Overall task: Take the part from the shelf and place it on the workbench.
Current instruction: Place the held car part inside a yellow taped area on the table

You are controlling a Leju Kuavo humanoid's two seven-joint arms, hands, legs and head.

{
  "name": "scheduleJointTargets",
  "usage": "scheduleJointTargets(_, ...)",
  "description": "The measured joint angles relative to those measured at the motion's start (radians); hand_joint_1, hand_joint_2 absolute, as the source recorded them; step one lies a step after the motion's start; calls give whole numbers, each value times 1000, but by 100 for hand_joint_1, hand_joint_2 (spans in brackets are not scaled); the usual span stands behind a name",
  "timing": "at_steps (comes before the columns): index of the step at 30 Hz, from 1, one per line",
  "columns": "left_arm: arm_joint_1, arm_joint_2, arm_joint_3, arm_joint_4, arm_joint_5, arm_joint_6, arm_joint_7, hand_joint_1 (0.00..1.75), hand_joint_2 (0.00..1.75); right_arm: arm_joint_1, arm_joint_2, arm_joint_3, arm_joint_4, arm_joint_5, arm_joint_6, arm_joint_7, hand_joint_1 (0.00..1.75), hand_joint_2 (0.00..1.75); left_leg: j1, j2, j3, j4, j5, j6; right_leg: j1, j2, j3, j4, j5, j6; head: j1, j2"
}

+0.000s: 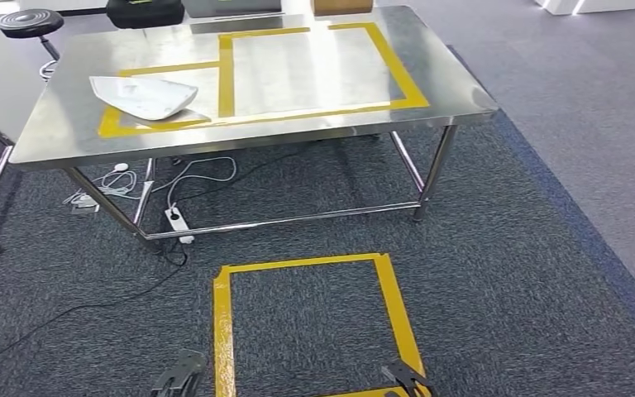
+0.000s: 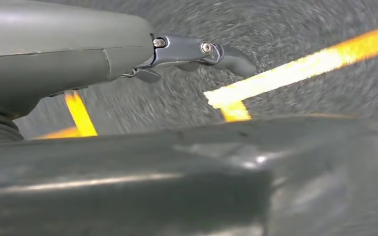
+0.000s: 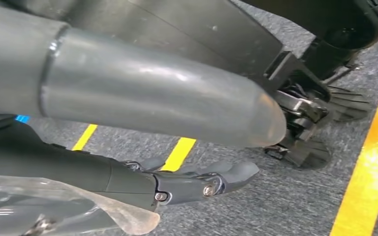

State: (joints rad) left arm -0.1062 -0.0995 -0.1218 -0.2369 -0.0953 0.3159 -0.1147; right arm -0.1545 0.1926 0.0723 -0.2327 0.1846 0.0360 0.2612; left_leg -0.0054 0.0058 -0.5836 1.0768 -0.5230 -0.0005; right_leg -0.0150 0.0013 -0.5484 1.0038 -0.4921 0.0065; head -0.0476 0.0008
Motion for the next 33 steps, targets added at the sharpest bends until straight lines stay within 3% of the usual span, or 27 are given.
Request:
scheduleJointTargets(2, -1, -2, 24, 0, 29, 15, -13, 0, 0, 1, 0, 0, 0, -9, -2, 3, 0, 0, 4, -1, -56, 133, -69, -9, 1, 5, -4, 0, 2, -6, -3, 0)
scheduleJointTargets(3, 0, -2, 30, 0, 28, 17, -14, 0, 0, 2, 0, 0, 0, -12, -2, 5, 0, 0, 5, -1, -80, 192, -90, -11, 1, 9, -5, 1, 2, -7, -3, 0)
scheduleJointTargets(4, 2, -2, 34, 1, 26, 19, -14, 0, 0, 3, -1, 0, 0, -13, -3, 6, 0, 0, 6, -1, -92, 221, -93, -11, 1, 15, -7, 1, 3, -8, -3, 0)
scheduleJointTargets(5, 3, -2, 37, 1, 24, 20, -14, 0, 0, 4, -1, 0, 0, -14, -4, 7, 0, 0, 7, -2, -86, 212, -76, -9, 1, 23, -7, 1, 4, -8, -3, 0)
scheduleJointTargets(6, 3, -2, 40, 2, 23, 21, -14, 0, 0, 4, -1, 0, 0, -15, -4, 8, 0, 0, 7, -8, -62, 163, -41, -5, 1, 32, -7, 2, 4, -7, -3, 0)
scheduleJointTargets(8, 4, 0, 48, 3, 23, 23, -13, 0, 0, 3, 0, 0, 0, -15, -5, 8, 0, 0, 8, -52, 1, 27, 26, 6, 1, 53, -8, 3, 7, -4, -2, 0)
scheduleJointTargets(10, 4, 1, 52, 5, 23, 25, -12, 0, 0, 0, 0, -1, 0, -16, -5, 8, 0, 0, 9, -87, 33, -51, 45, 15, -1, 74, -19, 5, 12, 6, -4, 0)
scheduleJointTargets(11, 5, 2, 53, 7, 23, 25, -11, 0, 0, 0, 1, -1, 0, -16, -6, 8, 0, 0, 9, -86, 35, -58, 40, 17, -2, 84, -25, 5, 16, 13, -6, 0)
scheduleJointTargets(12, 5, 0, 53, 7, 23, 26, -10, 0, 0, 2, 1, -1, 0, -17, -6, 8, 0, 0, 9, -76, 35, -65, 40, 19, -3, 93, -30, 3, 20, 20, -8, 0)
scheduleJointTargets(14, 4, -1, 54, 7, 22, 26, -10, 0, 0, 4, 1, -1, 0, -17, -6, 8, 0, 0, 13, -53, 37, -78, 45, 26, -1, 73, -47, 17, 8, 32, -5, 0)
scheduleJointTargets(16, 5, -1, 54, 7, 21, 27, -9, 0, 0, 2, 0, -1, 0, -18, -6, 8, 0, 0, 14, -26, 38, -86, 50, 32, 1, 28, -91, 102, -43, 39, -1, 0)
scheduleJointTargets(18, 7, -1, 55, 8, 17, 27, -7, 0, 0, 1, 0, -1, 0, -18, -6, 8, 0, 0, 11, 2, 36, -85, 50, 34, 1, 8, -150, 231, -99, 44, 2, 0)
scheduleJointTargets(19, 8, -2, 55, 9, 14, 26, -4, 0, 0, 2, 0, -1, 0, -18, -6, 8, 0, 0, 9, 15, 36, -85, 49, 34, 1, 6, -167, 269, -107, 46, 2, 0)
scheduleJointTargets(20, 8, -2, 55, 9, 10, 25, -1, 0, 0, 4, 0, -1, 0, -18, -6, 8, 0, 0, 8, 28, 36, -85, 49, 35, 2, 3, -165, 271, -96, 46, 2, 0)
scheduleJointTargets(22, 7, -4, 55, 9, 3, 23, 3, 0, 0, 5, 0, -1, 0, -18, -7, 8, 0, 0, 5, 50, 39, -84, 47, 34, 4, -18, -105, 164, -34, 40, 2, 0)
scheduleJointTargets(23, 7, -5, 55, 9, 1, 22, 3, 0, 0, 4, -1, -1, 0, -18, -7, 8, 0, 0, 1, 60, 40, -83, 45, 32, 9, -47, -66, 92, -10, 35, 2, 0)
scheduleJointTargets(25, 7, -6, 55, 9, -4, 18, 4, 0, 0, -1, 0, -1, 0, -18, -7, 8, 0, 0, -6, 78, 41, -79, 42, 25, 16, -85, -19, 6, 10, 21, 1, 0)
scheduleJointTargets(26, 7, -6, 55, 9, -6, 16, 4, 0, 0, -2, 0, -1, 0, -18, -7, 8, 0, 0, -9, 88, 41, -78, 41, 22, 20, -88, -15, -4, 7, 14, 0, 0)
scheduleJointTargets(28, 7, -5, 55, 10, -10, 13, 4, 0, 0, 1, -1, -1, 0, -18, -7, 8, 0, 0, -7, 101, 43, -73, 36, 15, 18, -64, -18, -5, 13, 1, 1, 0)
scheduleJointTargets(30, 6, -5, 55, 10, -13, 12, 4, 0, 0, 2, -1, -1, 0, -18, -8, 9, 0, 0, -2, 66, 29, -32, 1, 4, 13, -40, -20, -8, 20, -11, -2, 0)
scheduleJointTargets(32, 8, -3, 55, 11, -15, 11, 5, 0, 0, 0, 0, -1, 0, -18, -8, 9, 0, 0, 4, 18, -18, 86, -68, -6, 10, -14, -24, -8, 25, -18, -6, 0)
scheduleJointTargets(33, 10, -2, 54, 11, -16, 10, 6, 0, 0, 0, 1, -1, 0, -18, -8, 9, 0, 0, 6, 8, -47, 154, -97, -8, 10, -1, -25, -8, 27, -20, -5, 0)
